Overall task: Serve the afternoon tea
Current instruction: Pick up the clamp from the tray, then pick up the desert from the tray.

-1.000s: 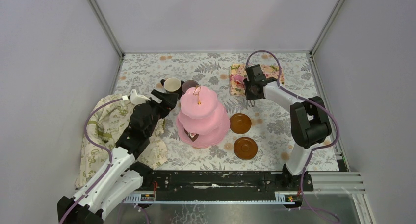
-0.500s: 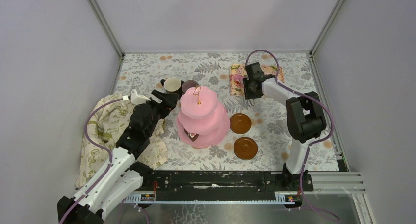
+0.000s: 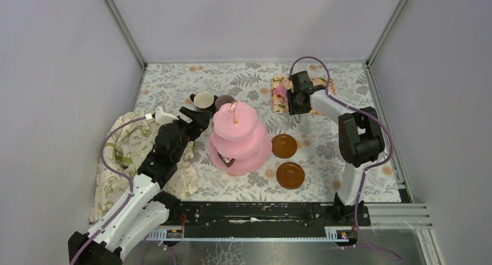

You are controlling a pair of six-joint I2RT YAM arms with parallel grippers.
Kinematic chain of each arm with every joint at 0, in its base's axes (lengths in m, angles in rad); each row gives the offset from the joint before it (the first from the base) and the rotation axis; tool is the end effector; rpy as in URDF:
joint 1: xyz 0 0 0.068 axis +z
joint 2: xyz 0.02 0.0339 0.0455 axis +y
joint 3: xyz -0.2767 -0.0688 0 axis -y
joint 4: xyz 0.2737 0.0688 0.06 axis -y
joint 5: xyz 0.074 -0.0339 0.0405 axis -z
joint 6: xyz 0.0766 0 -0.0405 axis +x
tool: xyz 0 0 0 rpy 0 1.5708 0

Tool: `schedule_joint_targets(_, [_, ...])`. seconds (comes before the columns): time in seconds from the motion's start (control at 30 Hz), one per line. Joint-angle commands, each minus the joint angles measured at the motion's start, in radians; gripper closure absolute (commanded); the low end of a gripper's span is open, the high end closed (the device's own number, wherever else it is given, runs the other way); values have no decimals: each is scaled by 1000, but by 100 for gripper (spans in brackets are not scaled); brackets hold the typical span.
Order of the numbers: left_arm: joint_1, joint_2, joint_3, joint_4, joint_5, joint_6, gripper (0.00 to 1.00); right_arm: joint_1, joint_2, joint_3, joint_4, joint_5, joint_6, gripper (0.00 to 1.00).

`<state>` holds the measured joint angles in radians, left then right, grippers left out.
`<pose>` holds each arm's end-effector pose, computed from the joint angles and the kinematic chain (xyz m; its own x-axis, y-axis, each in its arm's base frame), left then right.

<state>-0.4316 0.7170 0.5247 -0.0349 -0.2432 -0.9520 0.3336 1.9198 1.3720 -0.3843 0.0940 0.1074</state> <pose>0.2222 -0.0820 0.2685 -0.2758 -0.7434 -0.6093 -0.0548 0.6450 -0.7622 0.4456 0.1468 0.1616 -0.7835 -0.1586 -0.6008 -0.1902 0.9817 -0.0110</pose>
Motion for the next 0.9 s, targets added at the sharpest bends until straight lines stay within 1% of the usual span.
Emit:
schedule_joint_targets(0.0, [-6, -5, -7, 66, 4, -11, 14, -4, 5, 32, -11, -33, -18, 59])
schedule_joint_targets(0.2, [-6, -5, -8, 67, 7, -15, 14, -5, 3, 18, -6, -35, -15, 58])
schedule_joint_targets(0.53, [-6, -12, 20, 33, 4, -14, 14, -5, 37, 40, -18, -18, -25, 54])
schedule_joint_targets(0.87, [-6, -22, 20, 24, 17, -21, 14, -5, 90, 108, -33, -23, -25, 53])
